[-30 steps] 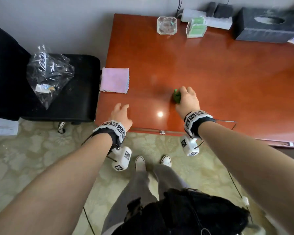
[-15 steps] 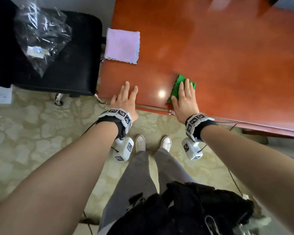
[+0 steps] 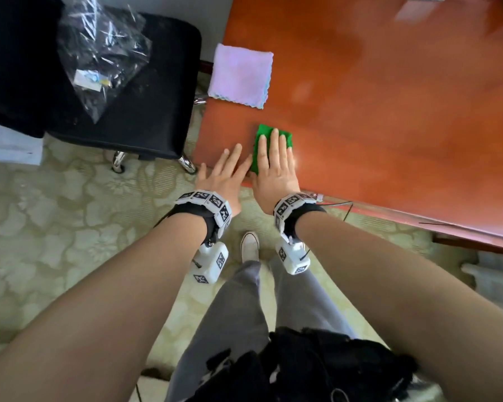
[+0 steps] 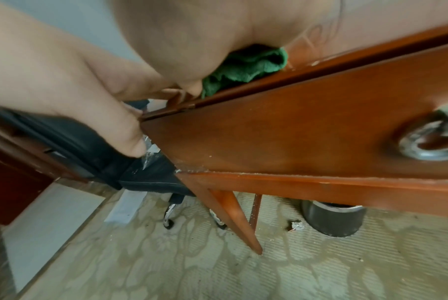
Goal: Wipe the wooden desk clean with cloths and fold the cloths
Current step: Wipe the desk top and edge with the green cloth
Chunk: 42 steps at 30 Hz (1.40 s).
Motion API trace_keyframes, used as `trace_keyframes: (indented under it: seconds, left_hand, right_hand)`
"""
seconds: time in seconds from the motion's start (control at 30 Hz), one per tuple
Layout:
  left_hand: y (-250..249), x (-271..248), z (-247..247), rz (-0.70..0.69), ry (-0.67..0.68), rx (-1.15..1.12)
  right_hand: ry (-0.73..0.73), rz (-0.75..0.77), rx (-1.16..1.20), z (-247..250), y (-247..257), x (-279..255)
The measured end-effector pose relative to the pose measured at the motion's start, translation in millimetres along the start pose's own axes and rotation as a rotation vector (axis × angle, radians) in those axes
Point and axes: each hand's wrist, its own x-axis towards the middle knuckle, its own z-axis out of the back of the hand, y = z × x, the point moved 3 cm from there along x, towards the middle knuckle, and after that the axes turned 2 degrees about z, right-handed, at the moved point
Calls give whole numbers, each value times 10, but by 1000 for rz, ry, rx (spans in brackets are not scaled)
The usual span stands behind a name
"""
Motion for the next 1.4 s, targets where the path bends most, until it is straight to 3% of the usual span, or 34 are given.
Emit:
trace_keyframes:
  seconds: [0.13, 0.4, 0.57, 0.63, 0.83, 0.97, 1.03, 1.13, 1.27, 1.4]
  left_hand:
    - [-59, 19, -7, 16, 58, -24]
    - [-146, 6, 80, 34, 91, -41]
    - [-201, -9, 125, 55, 93, -29]
    - [-215, -16, 146, 64, 111, -23]
    - [-340, -15, 241, 186, 118, -159]
    - [-578, 12, 240, 308, 19, -104]
    - [-828, 37, 210, 340, -44, -30]
    - [-1394, 25, 126, 243, -97, -13]
    - [-2298, 16, 43, -22, -148, -1]
    - [-3081, 85, -16, -153, -103, -14]
  right_hand:
    - [2, -20, -19, 61, -499, -216]
    - [-61, -522, 18, 288, -2076, -1152]
    - [-82, -689, 117, 297, -2129, -1201]
    - [-95, -670, 126, 269, -1971, -1104]
    - [-68, -305, 79, 149, -1475, -895]
    - [-22, -124, 8, 168, -1657, -1006]
    - [-34, -121, -44, 209, -1980, -1190]
    - [-83, -285, -47, 272, -2686, -1637]
    - [-71, -511, -51, 391, -3725, -2332]
    - [-34, -715, -2, 550, -4441, -2781]
